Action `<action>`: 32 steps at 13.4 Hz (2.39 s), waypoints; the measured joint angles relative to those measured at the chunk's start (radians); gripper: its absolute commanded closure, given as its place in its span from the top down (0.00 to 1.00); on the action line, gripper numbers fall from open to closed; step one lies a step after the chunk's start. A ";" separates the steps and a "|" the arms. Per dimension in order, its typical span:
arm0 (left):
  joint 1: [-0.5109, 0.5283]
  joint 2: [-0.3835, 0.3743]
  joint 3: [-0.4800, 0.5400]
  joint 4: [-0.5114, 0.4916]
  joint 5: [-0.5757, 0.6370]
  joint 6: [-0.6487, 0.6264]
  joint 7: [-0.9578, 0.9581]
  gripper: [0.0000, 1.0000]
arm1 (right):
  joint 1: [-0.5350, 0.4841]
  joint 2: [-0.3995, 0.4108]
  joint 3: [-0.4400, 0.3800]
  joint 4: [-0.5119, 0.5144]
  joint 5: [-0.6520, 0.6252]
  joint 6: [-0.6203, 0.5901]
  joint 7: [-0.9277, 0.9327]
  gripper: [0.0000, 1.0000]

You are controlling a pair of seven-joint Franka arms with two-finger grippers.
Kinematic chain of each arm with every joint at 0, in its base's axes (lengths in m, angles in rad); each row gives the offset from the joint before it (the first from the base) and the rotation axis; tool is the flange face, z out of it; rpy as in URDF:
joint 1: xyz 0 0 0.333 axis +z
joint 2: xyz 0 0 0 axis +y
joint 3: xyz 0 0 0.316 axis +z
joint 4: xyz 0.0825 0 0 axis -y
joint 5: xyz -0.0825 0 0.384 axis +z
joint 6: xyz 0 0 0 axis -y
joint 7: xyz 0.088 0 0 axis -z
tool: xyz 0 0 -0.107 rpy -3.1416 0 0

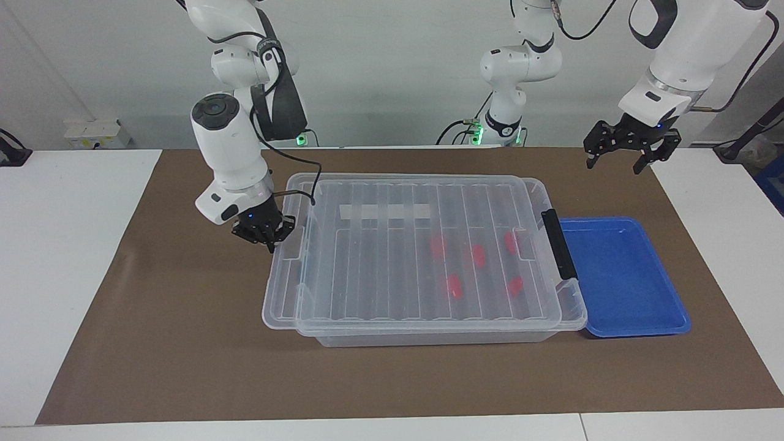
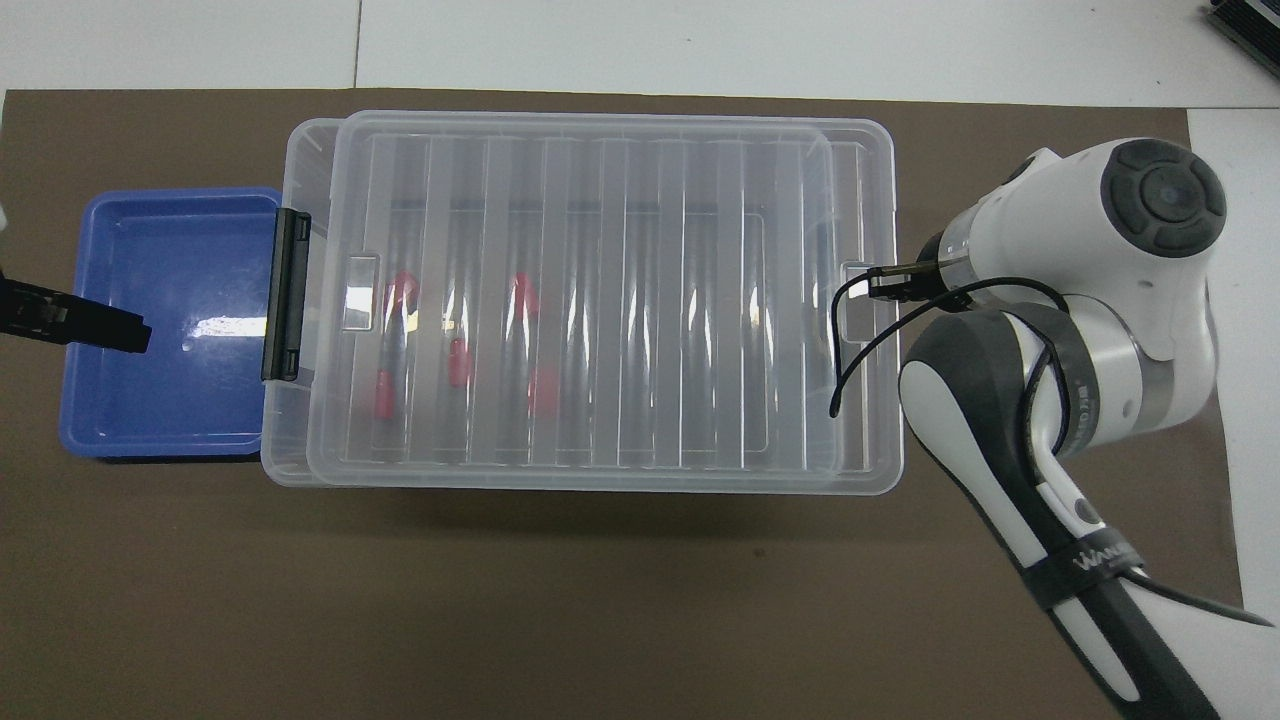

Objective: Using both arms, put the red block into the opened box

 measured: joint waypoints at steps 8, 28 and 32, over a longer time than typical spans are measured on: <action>0.004 0.000 0.001 0.000 -0.001 0.000 0.000 1.00 | 0.017 -0.003 0.015 -0.005 0.000 0.028 0.000 0.00; 0.004 0.000 0.001 0.000 -0.001 0.000 0.000 1.00 | -0.187 -0.164 0.008 0.165 0.008 -0.371 0.027 1.00; 0.004 0.000 0.001 0.000 -0.001 0.000 0.000 1.00 | -0.188 -0.168 0.008 0.191 0.008 -0.439 0.041 1.00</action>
